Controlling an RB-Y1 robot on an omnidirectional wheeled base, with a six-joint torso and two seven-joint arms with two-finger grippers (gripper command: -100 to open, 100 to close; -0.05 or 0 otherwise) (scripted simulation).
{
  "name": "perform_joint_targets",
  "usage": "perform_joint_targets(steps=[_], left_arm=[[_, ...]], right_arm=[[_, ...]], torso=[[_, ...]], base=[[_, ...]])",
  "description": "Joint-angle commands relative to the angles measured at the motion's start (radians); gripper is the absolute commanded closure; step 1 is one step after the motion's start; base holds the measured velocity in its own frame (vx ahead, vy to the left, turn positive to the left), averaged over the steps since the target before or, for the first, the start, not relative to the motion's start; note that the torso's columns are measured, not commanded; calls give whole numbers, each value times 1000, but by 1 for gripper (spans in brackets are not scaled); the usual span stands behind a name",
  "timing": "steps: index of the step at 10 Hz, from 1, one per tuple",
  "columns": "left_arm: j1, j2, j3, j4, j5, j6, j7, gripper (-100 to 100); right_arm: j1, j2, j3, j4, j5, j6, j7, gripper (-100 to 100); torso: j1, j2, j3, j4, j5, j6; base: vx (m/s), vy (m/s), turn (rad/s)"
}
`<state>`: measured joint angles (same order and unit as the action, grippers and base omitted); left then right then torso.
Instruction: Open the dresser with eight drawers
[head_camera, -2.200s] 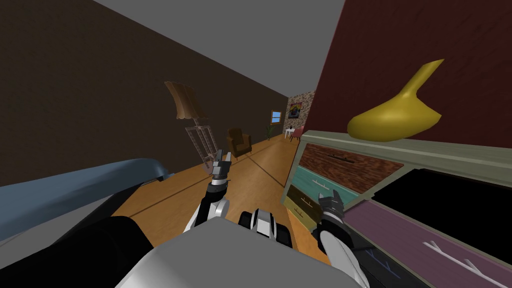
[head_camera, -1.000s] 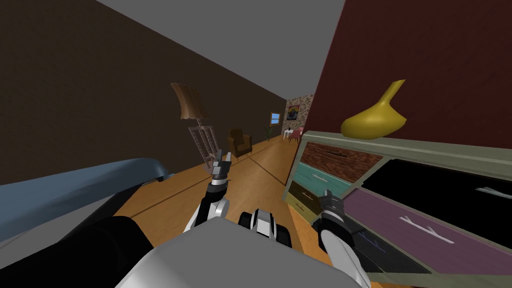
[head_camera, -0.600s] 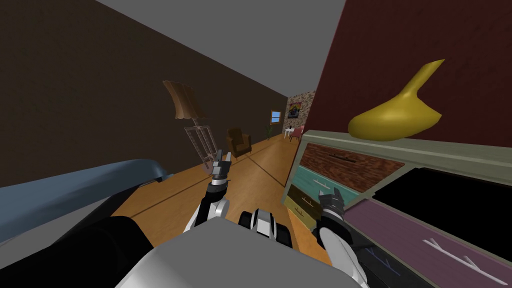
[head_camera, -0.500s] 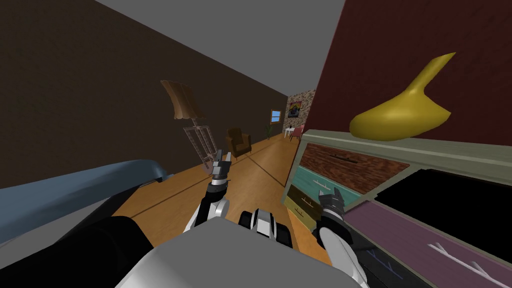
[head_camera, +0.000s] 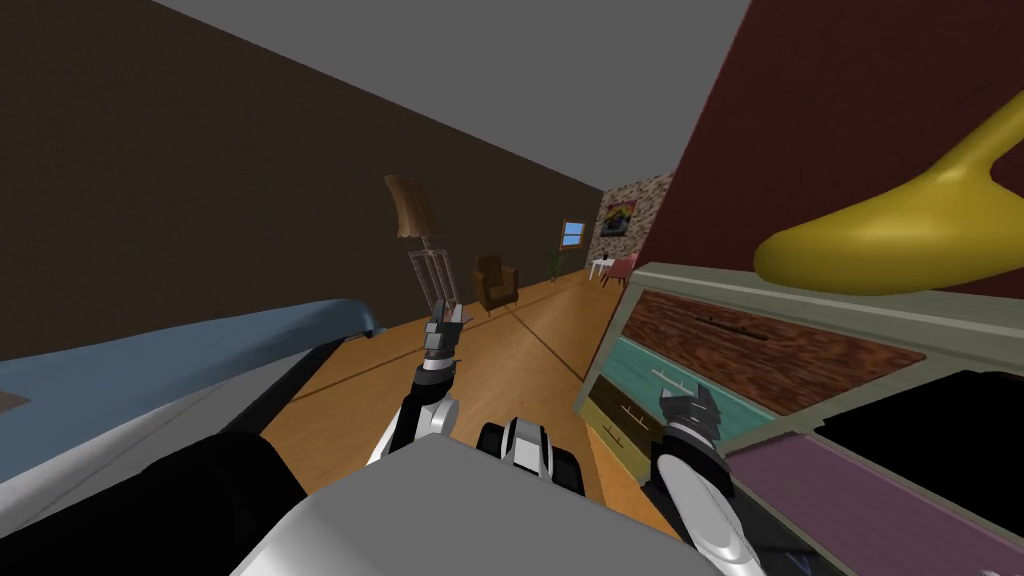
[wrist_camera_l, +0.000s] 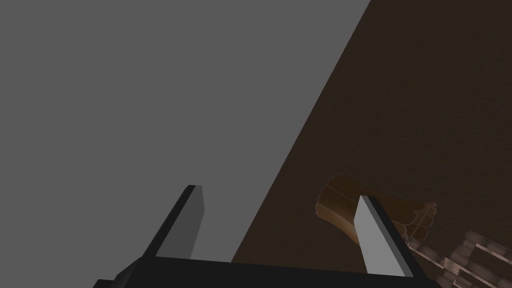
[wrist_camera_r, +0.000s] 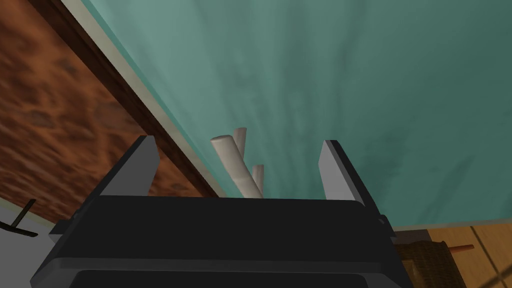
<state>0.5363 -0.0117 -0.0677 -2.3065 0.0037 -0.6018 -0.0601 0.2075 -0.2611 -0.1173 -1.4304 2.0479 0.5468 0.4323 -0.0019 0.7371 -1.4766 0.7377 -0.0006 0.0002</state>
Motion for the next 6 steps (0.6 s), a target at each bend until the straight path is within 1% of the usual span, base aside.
perform_joint_targets(steps=[1,2,5,6], left_arm=[[0,0,0,0,0,0,0,0],[0,0,0,0,0,0,0,0],[0,0,0,0,0,0,0,0],[0,0,0,0,0,0,0,0]], right_arm=[[-32,-39,-55,55,-68,12,21,-100],[-32,-39,-55,55,-68,12,21,-100],[-71,-83,-112,125,-142,31,40,-100],[-65,-71,-90,122,-118,39,26,-100]], torso=[[1,0,0,0,0,0],[2,0,0,0,1,0],[2,1,0,0,1,0],[1,1,1,1,1,-1]], base=[[-107,27,278],[-73,14,113],[-74,19,268],[-45,18,40]])
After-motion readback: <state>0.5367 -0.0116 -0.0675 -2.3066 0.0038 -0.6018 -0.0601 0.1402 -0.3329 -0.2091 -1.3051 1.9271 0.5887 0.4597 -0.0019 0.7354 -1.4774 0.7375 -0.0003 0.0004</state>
